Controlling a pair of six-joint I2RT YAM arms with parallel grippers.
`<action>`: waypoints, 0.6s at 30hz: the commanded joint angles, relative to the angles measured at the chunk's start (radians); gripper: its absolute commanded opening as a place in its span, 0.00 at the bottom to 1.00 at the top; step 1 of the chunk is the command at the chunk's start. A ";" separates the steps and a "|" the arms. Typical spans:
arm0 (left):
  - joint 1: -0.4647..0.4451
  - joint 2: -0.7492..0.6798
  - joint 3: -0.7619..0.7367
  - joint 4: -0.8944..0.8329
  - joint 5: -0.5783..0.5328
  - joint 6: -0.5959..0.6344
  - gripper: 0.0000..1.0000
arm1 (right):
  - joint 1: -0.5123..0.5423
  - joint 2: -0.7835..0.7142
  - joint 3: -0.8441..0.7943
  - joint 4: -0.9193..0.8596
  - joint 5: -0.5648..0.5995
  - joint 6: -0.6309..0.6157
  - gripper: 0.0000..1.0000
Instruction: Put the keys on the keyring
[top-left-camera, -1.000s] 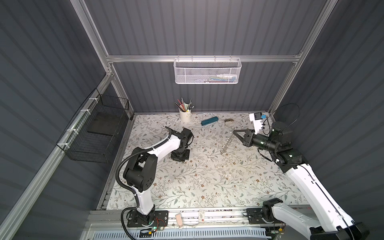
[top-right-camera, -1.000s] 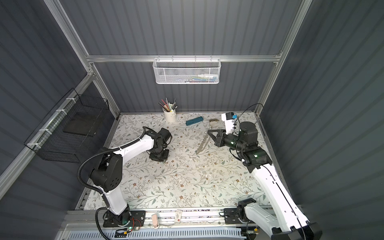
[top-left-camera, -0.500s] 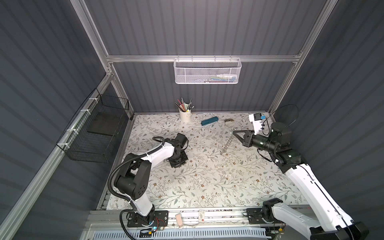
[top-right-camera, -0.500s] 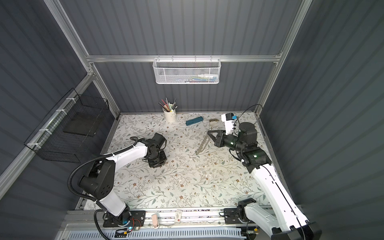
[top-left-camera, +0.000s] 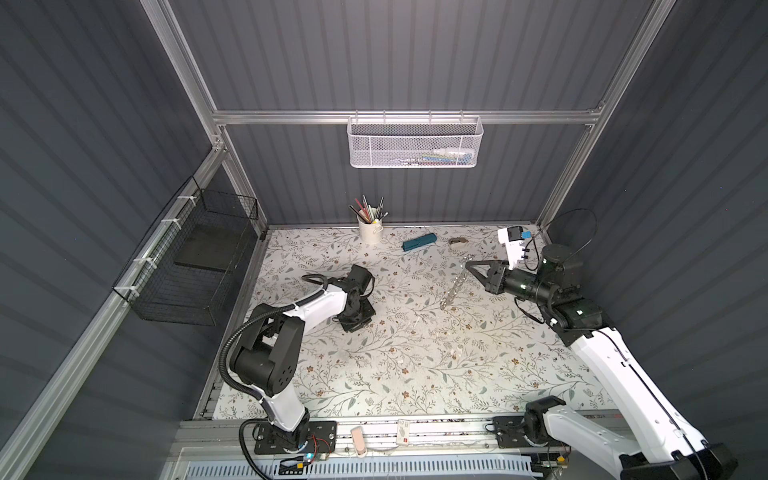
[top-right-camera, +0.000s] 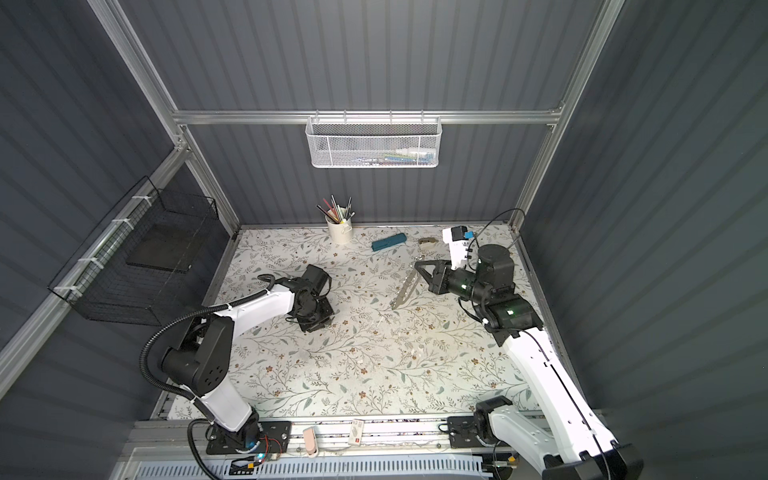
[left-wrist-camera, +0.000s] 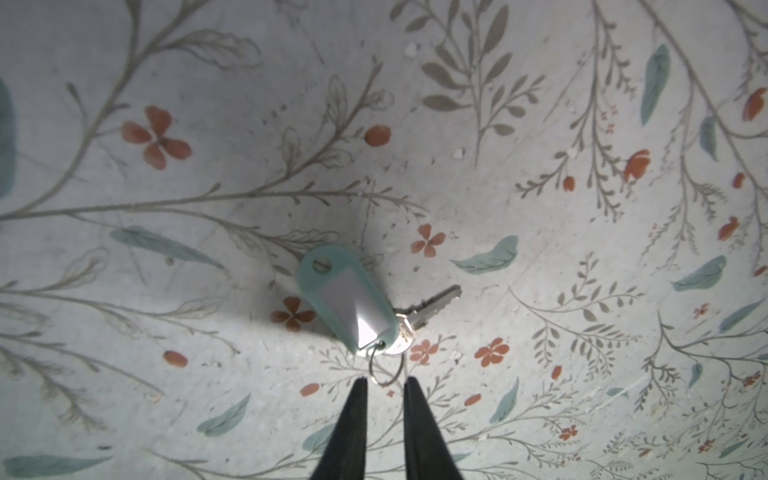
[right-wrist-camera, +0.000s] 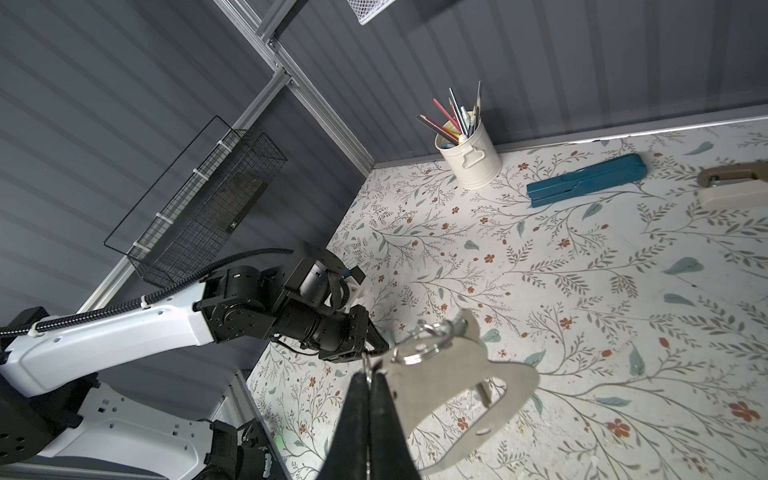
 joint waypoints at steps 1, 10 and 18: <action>0.007 0.012 -0.017 -0.017 -0.012 -0.018 0.19 | 0.004 -0.011 0.016 0.021 -0.007 -0.005 0.04; 0.009 0.040 -0.018 0.013 -0.015 -0.006 0.20 | 0.004 -0.018 0.017 0.010 -0.004 -0.007 0.04; 0.011 0.041 -0.014 0.023 -0.027 -0.004 0.19 | 0.005 -0.024 0.013 0.007 -0.005 -0.005 0.04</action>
